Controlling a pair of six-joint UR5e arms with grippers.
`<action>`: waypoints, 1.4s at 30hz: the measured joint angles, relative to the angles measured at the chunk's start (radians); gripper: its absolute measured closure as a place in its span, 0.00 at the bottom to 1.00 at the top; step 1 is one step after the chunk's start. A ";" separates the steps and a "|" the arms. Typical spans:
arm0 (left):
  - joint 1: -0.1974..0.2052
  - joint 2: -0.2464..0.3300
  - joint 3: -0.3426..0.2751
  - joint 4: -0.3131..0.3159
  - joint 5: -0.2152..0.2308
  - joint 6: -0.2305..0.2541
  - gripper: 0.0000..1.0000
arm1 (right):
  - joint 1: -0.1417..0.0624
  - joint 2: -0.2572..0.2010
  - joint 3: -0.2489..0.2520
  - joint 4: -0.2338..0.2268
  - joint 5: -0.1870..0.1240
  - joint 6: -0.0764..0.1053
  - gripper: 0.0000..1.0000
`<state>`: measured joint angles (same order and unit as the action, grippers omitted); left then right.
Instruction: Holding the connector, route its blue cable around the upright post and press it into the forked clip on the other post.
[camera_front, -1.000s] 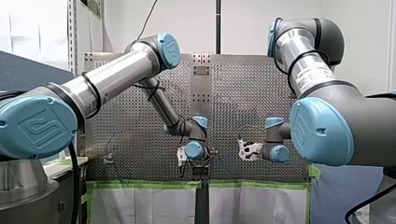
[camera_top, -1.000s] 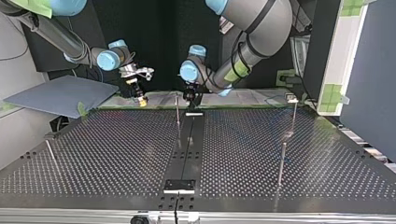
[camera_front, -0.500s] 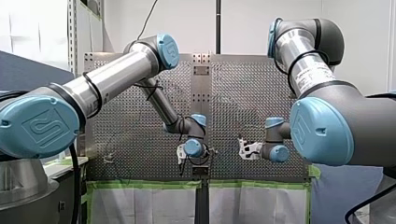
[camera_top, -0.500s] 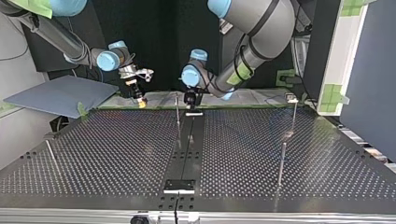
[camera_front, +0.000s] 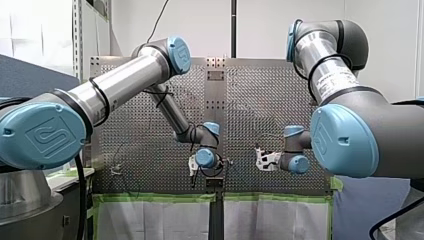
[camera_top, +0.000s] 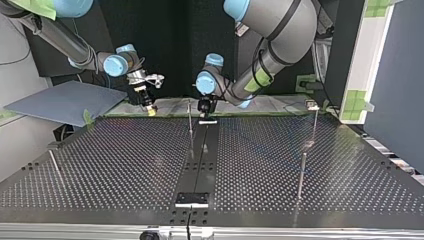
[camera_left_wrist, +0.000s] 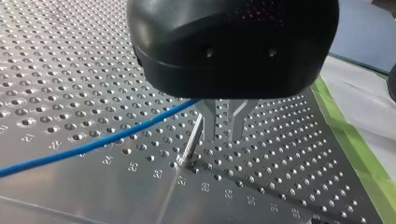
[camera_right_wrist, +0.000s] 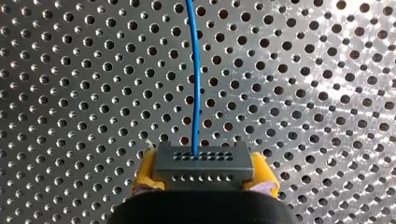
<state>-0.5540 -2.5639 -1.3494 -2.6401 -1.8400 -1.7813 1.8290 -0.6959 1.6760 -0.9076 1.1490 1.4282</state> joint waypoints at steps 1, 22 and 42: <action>0.000 0.000 0.000 0.000 0.003 0.000 0.57 | 0.000 0.000 0.000 0.000 0.000 0.000 1.00; -0.016 0.046 -0.008 -0.122 0.012 0.080 0.11 | 0.000 0.000 0.000 0.001 0.000 0.000 1.00; -0.061 0.088 -0.097 -0.148 0.020 0.142 0.05 | 0.000 0.000 0.000 0.004 -0.003 0.000 1.00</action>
<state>-0.6146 -2.4756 -1.4468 -2.7881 -1.8205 -1.6390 1.8294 -0.6957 1.6761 -0.9041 1.1462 1.4284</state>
